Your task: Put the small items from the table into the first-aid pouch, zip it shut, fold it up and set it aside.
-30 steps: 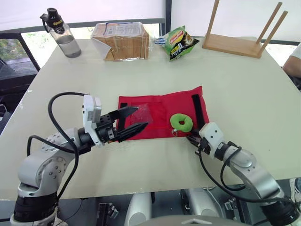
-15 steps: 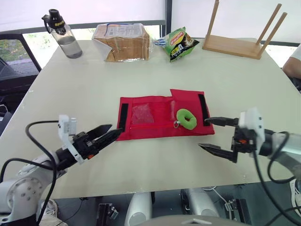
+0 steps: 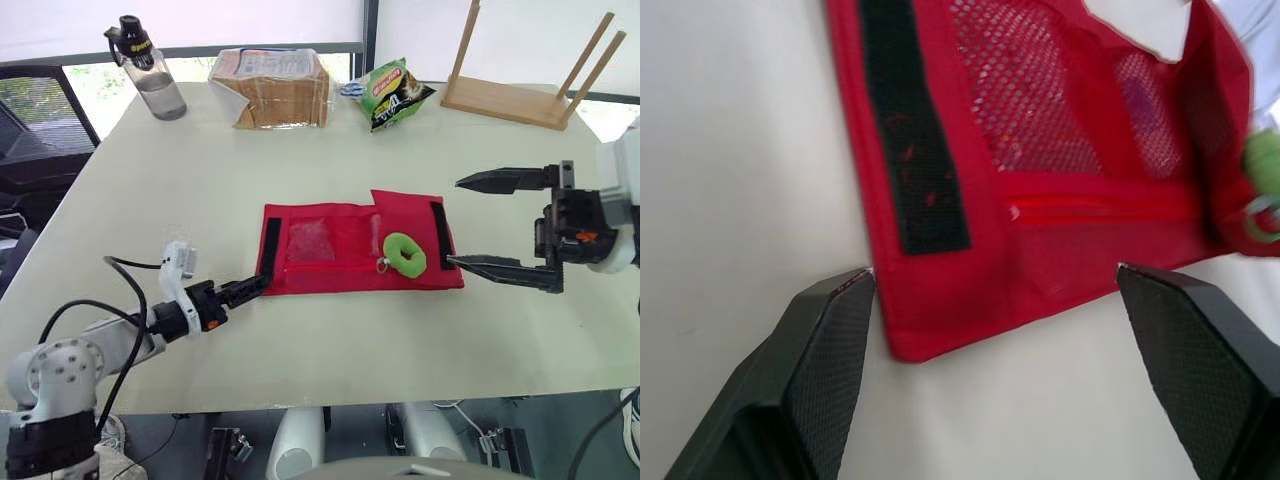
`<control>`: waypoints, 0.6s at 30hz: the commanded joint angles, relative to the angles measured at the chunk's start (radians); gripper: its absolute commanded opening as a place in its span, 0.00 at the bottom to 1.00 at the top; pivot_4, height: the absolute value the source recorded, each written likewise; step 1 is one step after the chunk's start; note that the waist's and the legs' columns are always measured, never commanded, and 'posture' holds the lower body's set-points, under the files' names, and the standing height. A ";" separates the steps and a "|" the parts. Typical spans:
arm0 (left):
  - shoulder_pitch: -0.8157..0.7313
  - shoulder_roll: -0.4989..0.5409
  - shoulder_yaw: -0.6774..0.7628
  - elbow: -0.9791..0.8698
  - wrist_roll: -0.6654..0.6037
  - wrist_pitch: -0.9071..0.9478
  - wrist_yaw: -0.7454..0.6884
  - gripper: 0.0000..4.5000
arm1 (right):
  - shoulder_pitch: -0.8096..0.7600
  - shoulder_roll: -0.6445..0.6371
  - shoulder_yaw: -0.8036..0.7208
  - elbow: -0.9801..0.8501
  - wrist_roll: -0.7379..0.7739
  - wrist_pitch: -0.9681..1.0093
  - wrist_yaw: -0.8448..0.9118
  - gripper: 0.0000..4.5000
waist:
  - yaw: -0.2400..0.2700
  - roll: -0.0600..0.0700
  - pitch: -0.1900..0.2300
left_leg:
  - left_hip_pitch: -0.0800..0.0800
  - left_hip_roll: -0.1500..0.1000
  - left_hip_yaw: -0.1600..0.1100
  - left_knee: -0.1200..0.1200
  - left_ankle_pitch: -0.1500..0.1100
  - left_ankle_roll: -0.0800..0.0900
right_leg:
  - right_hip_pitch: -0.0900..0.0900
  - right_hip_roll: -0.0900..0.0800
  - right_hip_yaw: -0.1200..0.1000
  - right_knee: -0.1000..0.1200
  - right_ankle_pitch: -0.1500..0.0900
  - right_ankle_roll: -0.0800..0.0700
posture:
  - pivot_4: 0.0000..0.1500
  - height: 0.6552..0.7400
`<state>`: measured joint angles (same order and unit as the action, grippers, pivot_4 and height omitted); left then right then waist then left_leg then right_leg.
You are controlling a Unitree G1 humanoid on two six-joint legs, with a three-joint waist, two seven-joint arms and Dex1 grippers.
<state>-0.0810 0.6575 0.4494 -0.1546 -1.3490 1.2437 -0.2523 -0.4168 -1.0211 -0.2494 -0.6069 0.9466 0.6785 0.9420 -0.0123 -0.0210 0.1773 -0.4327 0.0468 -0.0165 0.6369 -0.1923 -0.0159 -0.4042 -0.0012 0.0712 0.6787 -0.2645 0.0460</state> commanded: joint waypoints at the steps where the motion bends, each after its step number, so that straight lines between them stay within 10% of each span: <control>1: -0.012 -0.039 0.016 0.024 -0.168 0.021 0.089 0.91 | -0.003 -0.018 -0.017 -0.016 -0.005 0.006 -0.009 1.00 | 0.000 0.000 0.000 | 0.000 0.000 0.000 0.000 0.000 0.000 | 0.000 0.000 0.000 0.000 0.000 0.000 | 1.00 1.00; 6: 0.017 -0.055 0.031 -0.011 -0.337 -0.029 0.157 0.91 | 0.000 -0.002 -0.017 -0.007 -0.009 0.011 -0.020 1.00 | -0.001 0.000 0.000 | 0.000 0.000 0.000 0.000 0.000 0.000 | 0.000 0.000 0.000 0.001 0.000 0.000 | 1.00 1.00; 18: 0.142 -0.232 -0.087 -0.248 -0.233 -0.271 0.298 0.91 | 0.002 0.020 0.001 0.012 -0.072 -0.007 -0.021 1.00 | 0.000 0.000 0.000 | 0.001 0.000 0.002 0.001 0.000 0.000 | 0.000 0.000 0.002 0.001 0.000 0.000 | 1.00 1.00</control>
<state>0.0599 0.4241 0.3607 -0.3524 -1.5875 0.9999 0.0479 -0.4085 -1.0036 -0.2324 -0.5876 0.8779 0.6915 0.9228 -0.0120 -0.0214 0.1773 -0.4319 0.0466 -0.0147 0.6374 -0.1922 -0.0159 -0.4041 -0.0005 0.0735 0.6795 -0.2641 0.0457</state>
